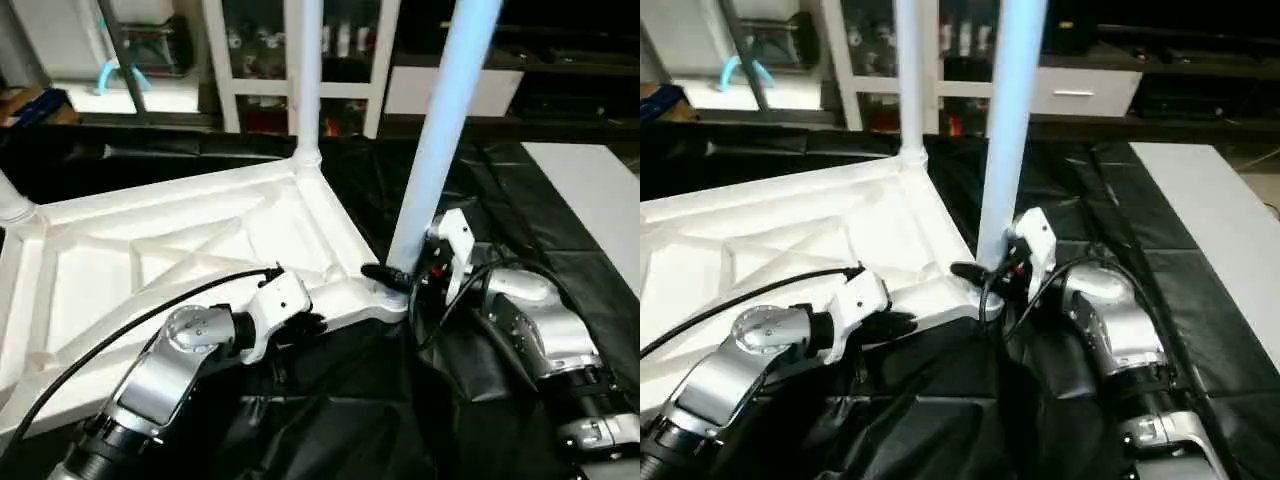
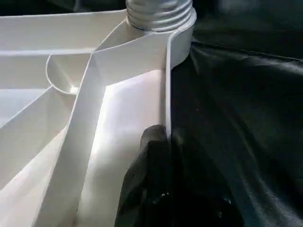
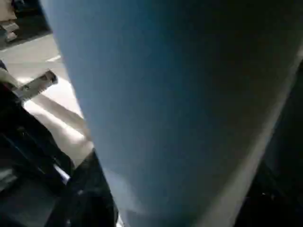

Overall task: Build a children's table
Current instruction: Rotate leg to tighten

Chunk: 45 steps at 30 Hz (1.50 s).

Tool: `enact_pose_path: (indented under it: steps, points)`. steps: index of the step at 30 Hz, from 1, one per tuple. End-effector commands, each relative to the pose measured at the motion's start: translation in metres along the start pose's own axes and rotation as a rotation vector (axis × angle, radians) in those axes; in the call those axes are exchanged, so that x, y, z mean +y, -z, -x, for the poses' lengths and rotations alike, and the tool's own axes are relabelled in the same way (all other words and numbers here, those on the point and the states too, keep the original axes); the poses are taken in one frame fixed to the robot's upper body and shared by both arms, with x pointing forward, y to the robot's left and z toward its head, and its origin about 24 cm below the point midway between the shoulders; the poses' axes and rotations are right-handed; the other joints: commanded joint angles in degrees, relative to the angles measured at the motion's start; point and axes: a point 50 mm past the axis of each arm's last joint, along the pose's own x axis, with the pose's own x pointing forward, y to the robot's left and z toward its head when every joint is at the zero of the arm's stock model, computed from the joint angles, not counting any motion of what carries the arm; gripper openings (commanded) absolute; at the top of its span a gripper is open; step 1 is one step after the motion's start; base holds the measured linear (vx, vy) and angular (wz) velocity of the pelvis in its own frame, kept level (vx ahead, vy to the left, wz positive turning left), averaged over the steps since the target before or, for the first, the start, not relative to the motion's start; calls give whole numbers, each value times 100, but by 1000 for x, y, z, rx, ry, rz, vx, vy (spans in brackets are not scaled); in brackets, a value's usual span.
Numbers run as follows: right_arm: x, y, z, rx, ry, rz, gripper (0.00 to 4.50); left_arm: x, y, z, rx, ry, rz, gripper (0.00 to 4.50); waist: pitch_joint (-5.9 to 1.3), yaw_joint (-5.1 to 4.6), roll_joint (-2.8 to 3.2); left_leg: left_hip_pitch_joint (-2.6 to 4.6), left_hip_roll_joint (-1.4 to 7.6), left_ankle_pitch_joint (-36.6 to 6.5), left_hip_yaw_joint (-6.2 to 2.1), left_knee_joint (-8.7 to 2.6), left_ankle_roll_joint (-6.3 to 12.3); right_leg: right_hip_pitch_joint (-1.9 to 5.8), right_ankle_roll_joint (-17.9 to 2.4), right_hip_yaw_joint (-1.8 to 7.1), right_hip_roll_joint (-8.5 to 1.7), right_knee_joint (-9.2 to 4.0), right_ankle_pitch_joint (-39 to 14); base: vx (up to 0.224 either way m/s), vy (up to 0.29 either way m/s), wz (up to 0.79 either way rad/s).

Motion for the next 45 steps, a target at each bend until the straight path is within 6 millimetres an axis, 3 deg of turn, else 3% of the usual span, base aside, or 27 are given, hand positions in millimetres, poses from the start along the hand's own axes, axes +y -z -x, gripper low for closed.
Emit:
enact_pose_path:
  steps: [1,5,6,11,17,22,23,24,26,28,31,35,36,38,39,43,44,45]
  points:
    - [-2,2,-1,44,16,23,258,-14,-7,-8,-55,91,-4,0,-311,-47,-139,123,10,57,29,-220,487,206,-1108,131,-246,-377,1789,0,0,0]
    - [-5,4,-3,35,31,20,258,-15,-6,-8,-53,93,-2,0,-302,-65,-154,122,3,-134,39,-219,480,205,-1076,134,-262,-400,1666,0,0,0]
    - [-5,3,-4,23,32,11,233,-15,-6,-8,-53,93,-1,0,-295,-67,-146,125,11,-183,36,-229,465,200,-1079,132,-263,-410,1545,0,0,0]
    - [-5,5,-1,18,34,3,207,-14,-5,-8,-47,87,-3,0,-295,-94,-129,132,15,-170,30,-229,449,198,-1099,130,-252,-409,1557,0,0,0]
    - [-10,16,-3,42,189,-42,195,-10,-4,-10,-28,47,12,0,-303,-109,-128,123,5,-89,27,-228,424,210,-1096,132,-253,-396,1650,0,0,0]
    - [-11,23,-12,24,371,-112,193,-7,-7,-15,-11,-11,37,0,-309,-165,-113,131,4,-10,20,-242,344,207,-1109,131,-248,-386,1748,0,0,0]
    - [-13,27,-21,35,489,-144,193,1,-10,-22,24,-120,69,0,-325,-181,-94,140,8,-3,19,-242,303,215,-1113,134,-249,-382,1794,0,0,0]
    - [-15,28,-27,31,594,-168,193,7,-15,-29,32,-204,112,0,-311,-219,-89,158,19,-3,27,-257,226,176,-1175,134,-249,-387,1761,0,0,0]
    - [-16,29,-36,17,714,-211,193,11,-22,-38,24,-290,170,0,-324,-215,-107,172,14,-74,24,-262,121,209,-1197,138,-267,-405,1562,0,0,0]
    - [-14,29,-47,7,779,-247,193,12,-30,-48,3,-315,193,0,-339,-215,-109,156,0,-12,19,-249,90,226,-1133,146,-264,-391,1748,0,0,0]
    - [5,24,-83,-18,699,-275,193,10,-45,-63,-40,-304,153,0,-348,-212,-133,134,-32,-35,18,-229,163,252,-999,141,-251,-385,2052,0,0,0]
    - [18,4,-96,-110,501,-195,193,16,-39,-56,-19,-310,80,0,-347,-206,-133,126,-15,-81,-1,-227,274,251,-865,132,-255,-371,2136,0,0,0]
    - [18,-2,-93,-131,470,-119,193,20,-34,-50,-1,-323,59,0,-343,-203,-129,123,-16,-47,0,-220,287,246,-862,128,-249,-369,2211,0,0,0]
    - [18,-2,-93,-134,466,-107,249,20,-34,-49,1,-325,56,0,-348,-202,-132,125,-17,-15,4,-219,311,248,-867,128,-250,-362,2291,0,0,0]
    - [13,-7,-81,-125,464,21,263,22,-24,-41,21,-307,14,0,-353,-188,-121,129,-14,64,-9,-216,305,254,-883,117,-242,-359,2312,0,0,0]
    - [12,-14,-61,-171,381,41,297,11,-14,-30,-11,-135,-96,0,-368,-182,-135,104,-29,207,-6,-192,383,280,-782,123,-224,-323,2781,0,0,0]
    - [12,-16,-53,-189,346,26,306,7,-10,-26,-10,-92,-97,0,-363,-180,-126,106,-31,157,-10,-197,401,271,-766,118,-222,-327,2771,0,0,0]
    - [13,-17,-44,-206,294,8,317,5,-5,-22,-4,-65,-89,0,-365,-167,-78,112,-13,127,-25,-197,401,268,-729,118,-218,-307,2862,0,0,0]
